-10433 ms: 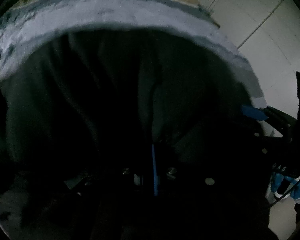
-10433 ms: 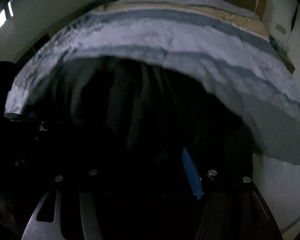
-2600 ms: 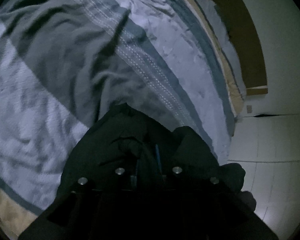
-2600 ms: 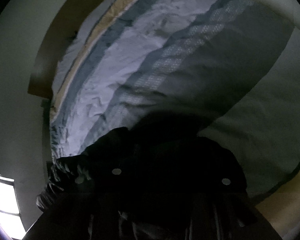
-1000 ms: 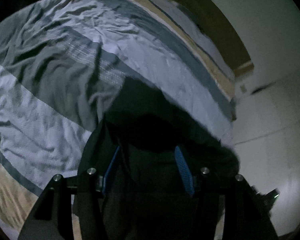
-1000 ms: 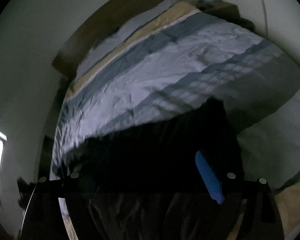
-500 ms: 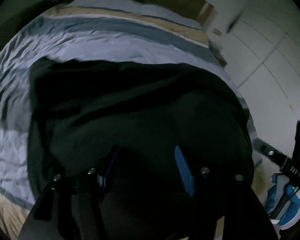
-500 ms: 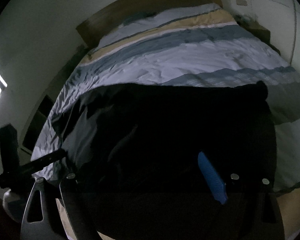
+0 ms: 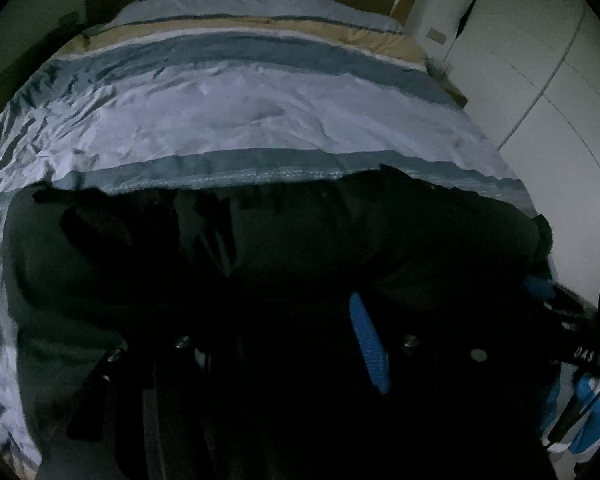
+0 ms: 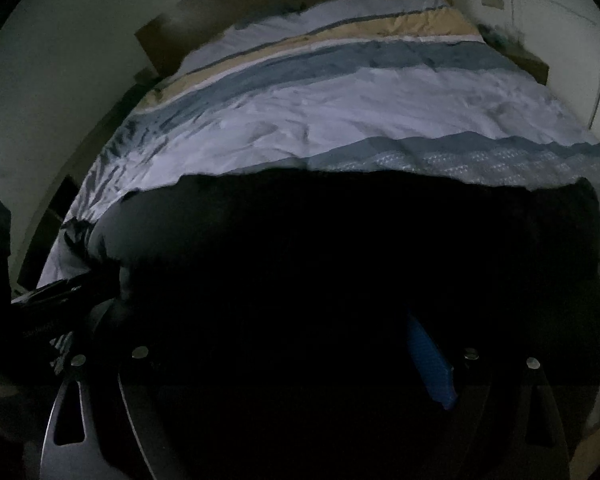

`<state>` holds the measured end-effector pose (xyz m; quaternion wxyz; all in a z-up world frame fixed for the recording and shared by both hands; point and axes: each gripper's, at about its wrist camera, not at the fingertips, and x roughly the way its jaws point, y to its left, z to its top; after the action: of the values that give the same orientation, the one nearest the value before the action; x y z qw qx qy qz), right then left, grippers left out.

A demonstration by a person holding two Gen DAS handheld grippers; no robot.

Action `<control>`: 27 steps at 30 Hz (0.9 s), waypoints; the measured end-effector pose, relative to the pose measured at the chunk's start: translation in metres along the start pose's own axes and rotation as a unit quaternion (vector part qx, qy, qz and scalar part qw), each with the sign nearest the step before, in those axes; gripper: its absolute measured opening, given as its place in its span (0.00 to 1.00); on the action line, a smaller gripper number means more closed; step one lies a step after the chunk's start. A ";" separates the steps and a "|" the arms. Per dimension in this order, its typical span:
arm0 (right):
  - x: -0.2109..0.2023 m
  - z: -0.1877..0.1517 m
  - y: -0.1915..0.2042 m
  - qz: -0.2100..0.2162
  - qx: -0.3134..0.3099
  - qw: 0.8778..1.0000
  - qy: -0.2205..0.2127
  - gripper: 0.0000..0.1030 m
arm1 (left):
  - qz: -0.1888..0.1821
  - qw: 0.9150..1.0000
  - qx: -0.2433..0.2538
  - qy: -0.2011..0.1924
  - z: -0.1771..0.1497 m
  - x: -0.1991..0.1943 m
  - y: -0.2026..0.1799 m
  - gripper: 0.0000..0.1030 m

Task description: Fold large clothes

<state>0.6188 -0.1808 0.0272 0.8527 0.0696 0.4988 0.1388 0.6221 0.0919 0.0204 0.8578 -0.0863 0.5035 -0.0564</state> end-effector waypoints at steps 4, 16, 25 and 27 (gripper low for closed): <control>0.030 0.033 -0.005 -0.010 -0.009 1.000 0.012 0.93 | 0.016 1.000 0.018 0.005 0.031 0.023 0.013 0.54; 0.118 0.072 -0.040 -0.005 0.047 0.997 0.059 0.99 | 0.019 0.999 -0.010 0.034 0.075 0.109 0.038 0.69; 0.104 0.079 -0.043 -0.011 0.044 0.998 0.049 0.99 | 0.023 0.999 -0.020 0.038 0.081 0.095 0.046 0.70; 0.087 0.079 -0.039 -0.029 0.025 0.999 0.034 0.99 | 0.047 0.998 -0.009 0.027 0.076 0.079 0.045 0.70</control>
<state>0.7349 -0.1891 -0.0163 0.8368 0.0709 0.5329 0.1037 0.7268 0.1280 -0.0197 0.8448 -0.0684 0.5306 -0.0135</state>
